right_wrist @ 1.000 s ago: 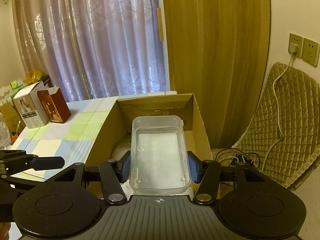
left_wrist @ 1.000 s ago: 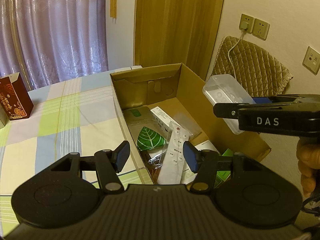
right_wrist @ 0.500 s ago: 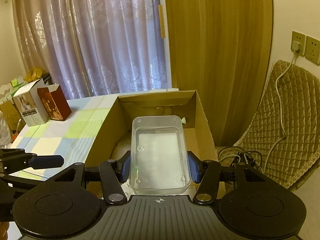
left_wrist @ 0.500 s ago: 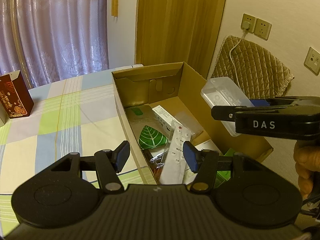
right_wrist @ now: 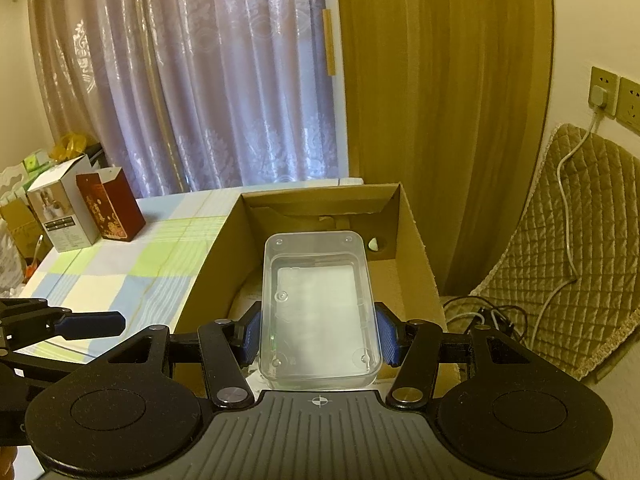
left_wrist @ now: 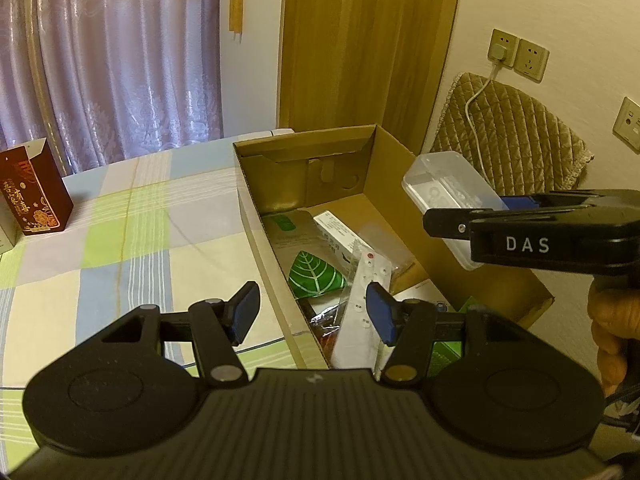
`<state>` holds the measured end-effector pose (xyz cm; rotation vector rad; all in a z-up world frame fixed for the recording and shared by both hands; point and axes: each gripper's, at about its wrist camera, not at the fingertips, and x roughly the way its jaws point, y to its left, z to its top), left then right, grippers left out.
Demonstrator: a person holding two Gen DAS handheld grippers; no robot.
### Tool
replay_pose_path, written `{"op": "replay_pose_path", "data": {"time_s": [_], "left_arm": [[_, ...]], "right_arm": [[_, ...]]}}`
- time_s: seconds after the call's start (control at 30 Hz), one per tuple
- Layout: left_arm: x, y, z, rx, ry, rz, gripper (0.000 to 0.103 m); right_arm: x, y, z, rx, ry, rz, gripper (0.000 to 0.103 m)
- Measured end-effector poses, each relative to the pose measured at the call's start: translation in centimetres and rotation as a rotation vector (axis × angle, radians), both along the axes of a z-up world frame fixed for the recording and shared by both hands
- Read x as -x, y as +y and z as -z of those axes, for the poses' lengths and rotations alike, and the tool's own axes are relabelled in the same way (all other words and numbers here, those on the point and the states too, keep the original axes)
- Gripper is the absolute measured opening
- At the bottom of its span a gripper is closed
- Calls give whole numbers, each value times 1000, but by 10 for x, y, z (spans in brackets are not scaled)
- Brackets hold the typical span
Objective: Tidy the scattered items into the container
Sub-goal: 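Lower the clear tray into the box and open the right tool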
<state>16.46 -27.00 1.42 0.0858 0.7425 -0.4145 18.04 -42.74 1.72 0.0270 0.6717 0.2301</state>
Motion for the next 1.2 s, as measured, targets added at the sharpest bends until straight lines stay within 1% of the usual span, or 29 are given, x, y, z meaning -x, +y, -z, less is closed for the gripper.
{"op": "replay_pose_path", "data": {"time_s": [0.53,0.83,0.87,0.9,0.93,0.97,1.2], "left_arm": [[-3,8,-1,4,2,-12,54],[-4,10,-1,3,2,-16,54],[-4,10,-1,3,2,-16,54],[-4,10,-1,3,2,-16,54],[-4,10,-1,4,3,-16,54],[-4,10,-2,4,3,-15,53],[-4,9,-1,4,7,-17,53]], "right_arm": [[-7,10,0,-8,-1,0,59],[-9,5,3,-24,2,5,59],[-9,4,3,-25,2,6,78],[-8,3,3,-23,-7,22,93],[-6,1,2,-24,-29,38,103],[-4,0,1,-31,-52,41,103],[-3,-5,2,-40,-38,40,103]]}}
